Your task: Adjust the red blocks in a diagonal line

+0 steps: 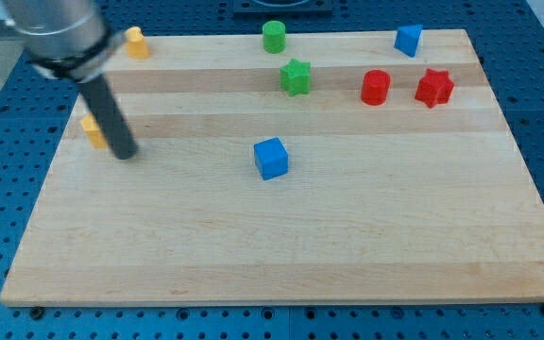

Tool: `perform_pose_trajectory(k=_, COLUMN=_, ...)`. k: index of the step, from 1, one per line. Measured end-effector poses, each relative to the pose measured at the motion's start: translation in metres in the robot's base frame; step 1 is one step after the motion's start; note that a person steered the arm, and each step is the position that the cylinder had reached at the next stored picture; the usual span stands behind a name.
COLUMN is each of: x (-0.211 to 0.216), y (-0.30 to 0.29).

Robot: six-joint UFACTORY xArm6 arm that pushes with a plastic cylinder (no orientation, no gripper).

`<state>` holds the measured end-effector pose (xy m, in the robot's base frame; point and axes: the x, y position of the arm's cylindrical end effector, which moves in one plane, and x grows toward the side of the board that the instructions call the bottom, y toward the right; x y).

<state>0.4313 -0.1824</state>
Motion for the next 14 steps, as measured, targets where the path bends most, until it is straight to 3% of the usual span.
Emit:
perform_pose_trajectory(k=2, x=0.022, y=0.092)
perform_pose_trajectory(k=4, x=-0.028, y=0.120)
perform_pose_trajectory(k=6, x=-0.031, y=0.258)
perform_pose_trajectory(k=8, x=-0.042, y=0.448)
perform_pose_trajectory(k=9, x=-0.095, y=0.492)
perform_pose_trajectory(k=10, x=-0.153, y=0.478)
perform_pose_trajectory(k=11, x=-0.162, y=0.433)
perform_pose_trajectory(k=13, x=-0.032, y=0.364)
perform_pose_trajectory(k=14, x=-0.040, y=0.368)
